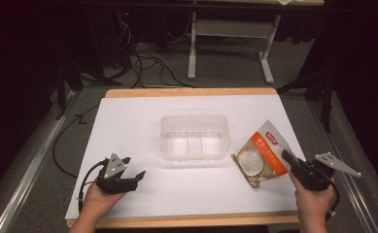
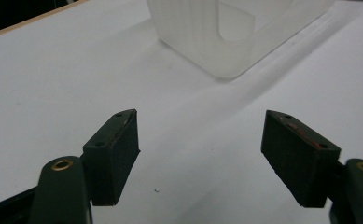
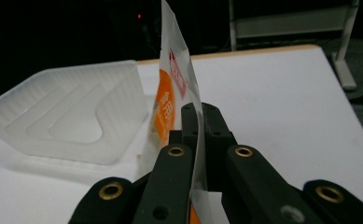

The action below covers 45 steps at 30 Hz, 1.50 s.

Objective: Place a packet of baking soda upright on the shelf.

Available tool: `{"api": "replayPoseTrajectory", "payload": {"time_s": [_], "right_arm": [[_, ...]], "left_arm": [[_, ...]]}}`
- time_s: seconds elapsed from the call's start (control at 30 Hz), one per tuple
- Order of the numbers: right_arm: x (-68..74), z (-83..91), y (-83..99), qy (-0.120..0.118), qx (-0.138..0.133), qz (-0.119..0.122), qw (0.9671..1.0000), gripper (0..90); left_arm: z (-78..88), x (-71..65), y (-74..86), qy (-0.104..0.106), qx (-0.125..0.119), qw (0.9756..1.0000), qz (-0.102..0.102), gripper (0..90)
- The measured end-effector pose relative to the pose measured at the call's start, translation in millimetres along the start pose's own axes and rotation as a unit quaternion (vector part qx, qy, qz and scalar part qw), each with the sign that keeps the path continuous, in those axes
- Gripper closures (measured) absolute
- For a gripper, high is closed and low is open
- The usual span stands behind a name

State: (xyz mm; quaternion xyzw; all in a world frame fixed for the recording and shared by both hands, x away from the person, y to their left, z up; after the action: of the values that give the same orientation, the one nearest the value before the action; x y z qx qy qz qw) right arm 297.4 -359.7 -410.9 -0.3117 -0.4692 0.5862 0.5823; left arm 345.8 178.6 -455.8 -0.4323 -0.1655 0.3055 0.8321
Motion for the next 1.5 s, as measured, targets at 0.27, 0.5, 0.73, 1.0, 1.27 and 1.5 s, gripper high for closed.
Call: {"api": "replayPoseTrajectory", "payload": {"time_s": [0.27,0.5,0.73,1.0,1.27,1.5], "right_arm": [[37.5,11.3,-10.5,-0.036,-0.029,0.051,0.9977,90.0],[51.1,5.9,-5.9,-0.046,-0.025,0.063,0.9967,87.2],[52.2,-6.9,5.6,-0.018,0.005,0.089,0.9959,78.5],[49.5,-9.8,3.2,-0.009,0.012,0.098,0.9951,90.0],[57.1,-2.2,-3.8,-0.009,0.003,0.114,0.9935,90.0],[65.0,7.1,-10.8,-0.029,-0.026,0.104,0.9938,90.0]], "left_arm": [[-0.7,-0.1,0.0,0.0,0.001,1.0,-0.001,28.1],[0.2,0.5,0.3,0.0,0.0,1.0,0.0,28.1],[-0.5,-0.6,0.3,0.001,0.003,1.0,-0.002,28.1],[-1.1,-0.9,0.4,0.001,0.005,1.0,-0.003,28.1],[-0.2,0.0,0.5,0.0,0.003,1.0,-0.002,28.1],[0.1,0.1,0.4,0.0,0.003,1.0,-0.002,28.0]]}}
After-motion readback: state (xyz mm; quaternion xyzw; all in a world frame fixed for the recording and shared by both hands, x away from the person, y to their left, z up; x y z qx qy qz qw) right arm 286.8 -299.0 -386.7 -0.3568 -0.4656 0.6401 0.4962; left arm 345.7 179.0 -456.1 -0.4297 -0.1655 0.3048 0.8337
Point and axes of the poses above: each handheld gripper's, and its own axes: z roughly backward along the jaws, y roughly out of its underside, x roughly to its left, the point moved 2 cm from there along -z, roughly forward along the jaws, and after that the axes turned 7 degrees about y, right-handed, at the moved point
